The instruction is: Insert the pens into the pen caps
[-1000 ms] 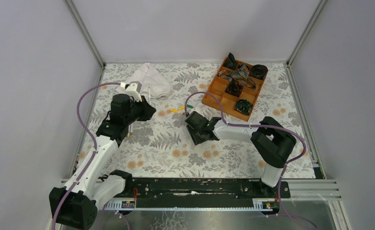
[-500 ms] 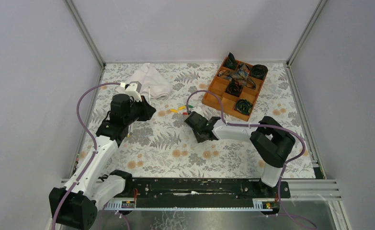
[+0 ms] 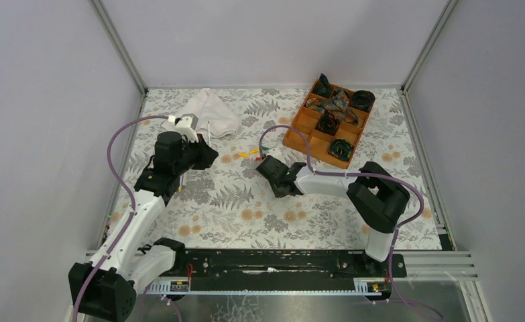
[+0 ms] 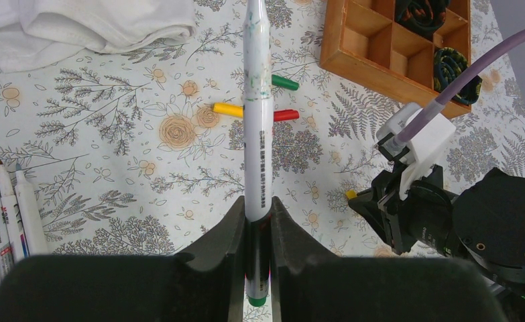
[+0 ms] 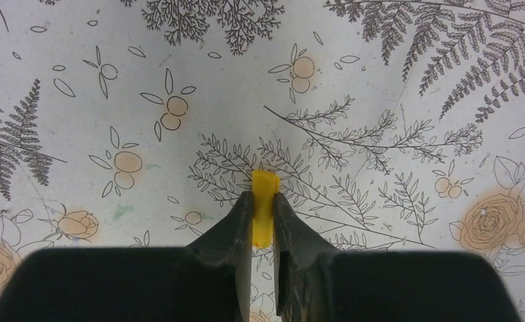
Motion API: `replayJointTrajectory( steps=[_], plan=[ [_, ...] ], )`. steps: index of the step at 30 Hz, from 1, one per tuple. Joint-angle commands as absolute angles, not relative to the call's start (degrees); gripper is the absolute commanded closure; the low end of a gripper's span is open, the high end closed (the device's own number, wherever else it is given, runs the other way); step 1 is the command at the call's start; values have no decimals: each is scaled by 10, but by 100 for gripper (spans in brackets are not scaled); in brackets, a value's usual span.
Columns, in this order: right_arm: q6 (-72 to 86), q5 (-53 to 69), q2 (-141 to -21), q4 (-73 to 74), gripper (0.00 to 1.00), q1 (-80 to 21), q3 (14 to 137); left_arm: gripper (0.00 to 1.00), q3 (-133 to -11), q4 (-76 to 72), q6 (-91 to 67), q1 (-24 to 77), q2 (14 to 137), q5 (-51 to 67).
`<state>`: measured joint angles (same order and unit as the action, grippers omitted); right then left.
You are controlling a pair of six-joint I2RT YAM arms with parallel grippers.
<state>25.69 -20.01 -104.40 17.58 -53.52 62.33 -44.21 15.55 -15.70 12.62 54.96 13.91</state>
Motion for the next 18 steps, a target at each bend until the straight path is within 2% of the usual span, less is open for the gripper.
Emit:
replayJointTrajectory(
  steps=[1, 5, 9, 13, 18],
  plan=[
    [261, -215, -1077, 222, 88, -537, 623, 100, -444, 140, -149, 121, 543, 136],
    [263, -206, -1050, 226, 100, -536, 622, 100, -440, 139, -152, 122, 539, 136],
    [268, -191, -997, 230, 100, -537, 619, 100, -435, 138, -163, 139, 539, 131],
    [280, -168, -936, 235, 100, -536, 619, 100, -425, 129, -209, 216, 535, 96],
    [307, -145, -871, 238, 100, -536, 623, 100, -358, 41, -316, 347, 499, 71]
  ],
)
